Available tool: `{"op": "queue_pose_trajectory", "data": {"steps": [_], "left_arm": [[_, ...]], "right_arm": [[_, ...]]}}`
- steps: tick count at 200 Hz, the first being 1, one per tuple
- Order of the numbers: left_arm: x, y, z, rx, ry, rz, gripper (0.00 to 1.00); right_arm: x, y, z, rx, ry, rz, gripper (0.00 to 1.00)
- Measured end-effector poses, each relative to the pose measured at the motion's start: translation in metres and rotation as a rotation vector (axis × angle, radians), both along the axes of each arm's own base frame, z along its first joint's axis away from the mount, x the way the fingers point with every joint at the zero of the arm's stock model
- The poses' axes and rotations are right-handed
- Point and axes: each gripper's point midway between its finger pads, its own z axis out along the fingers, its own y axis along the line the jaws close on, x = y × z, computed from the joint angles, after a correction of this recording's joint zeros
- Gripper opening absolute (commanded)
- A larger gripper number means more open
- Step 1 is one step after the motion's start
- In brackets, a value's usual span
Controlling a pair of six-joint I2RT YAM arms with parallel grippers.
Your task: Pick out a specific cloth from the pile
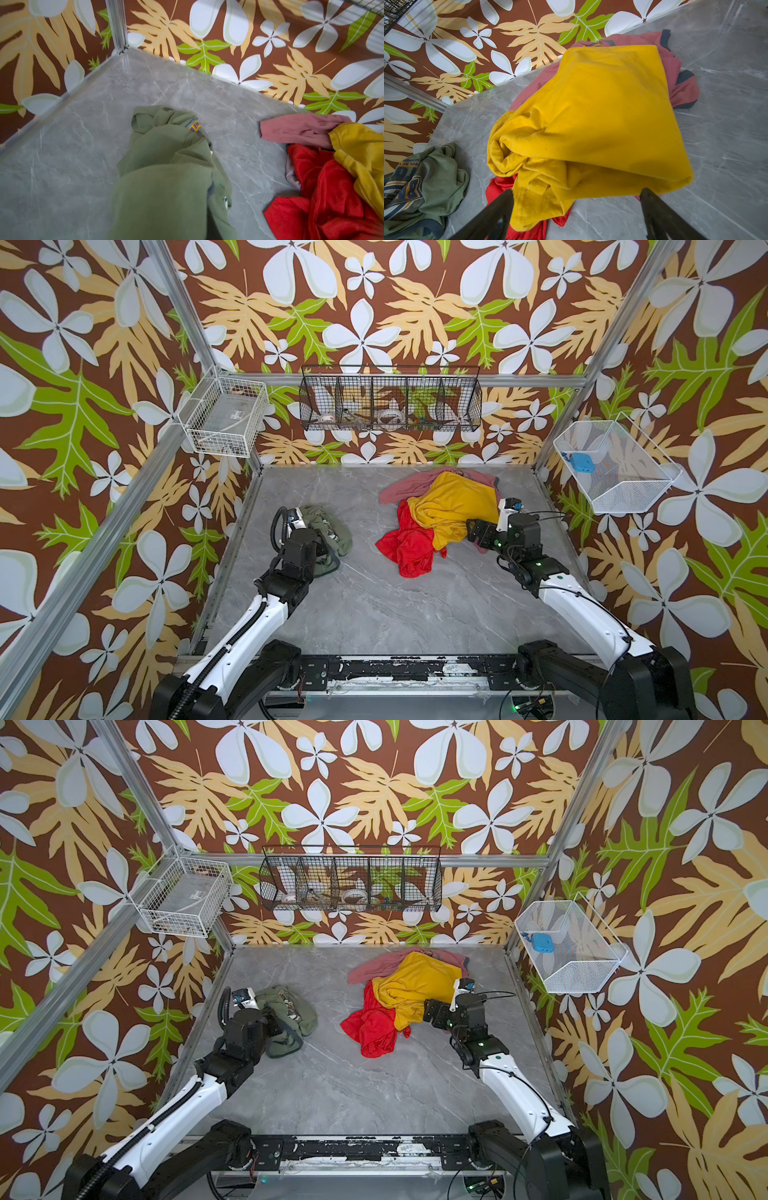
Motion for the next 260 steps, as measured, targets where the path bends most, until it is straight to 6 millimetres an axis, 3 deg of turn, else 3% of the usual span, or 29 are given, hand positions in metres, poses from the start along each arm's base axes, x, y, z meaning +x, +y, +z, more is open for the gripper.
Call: {"op": "queue_pose_trajectory", "data": {"steps": [68,129,157,177,209,233,243,260], "left_arm": [[-0.01,-0.015,-0.077,-0.061,0.254,-0.034,0.0],[0.025,-0.013,-0.096,-0.02,0.388,-0.005,0.0],[0.03,-0.015,-0.128,0.005,0.49,-0.009,0.01],[0.028,-0.015,-0.148,0.007,0.539,0.001,0.23],[0.033,-0.014,-0.151,-0.009,0.526,0.026,0.59],[0.027,-0.015,-0.14,-0.027,0.508,0.017,0.77],[0.025,-0.015,-0.131,-0.03,0.497,0.012,0.88],[0.022,-0.014,-0.109,-0.021,0.463,0.015,0.95]], "right_arm": [[0.004,0.002,0.01,0.0,-0.022,0.009,0.92],[0.004,0.005,0.014,0.0,-0.029,0.03,0.92],[0.002,0.004,0.016,-0.013,-0.04,0.033,0.92],[0.001,0.001,0.017,-0.027,-0.044,0.022,0.93],[0.001,-0.002,0.017,-0.048,-0.046,0.02,0.93],[0.001,-0.004,0.016,-0.056,-0.045,0.009,0.93],[0.001,-0.004,0.016,-0.057,-0.045,0.009,0.93],[0.001,-0.004,0.016,-0.06,-0.045,0.009,0.93]]}}
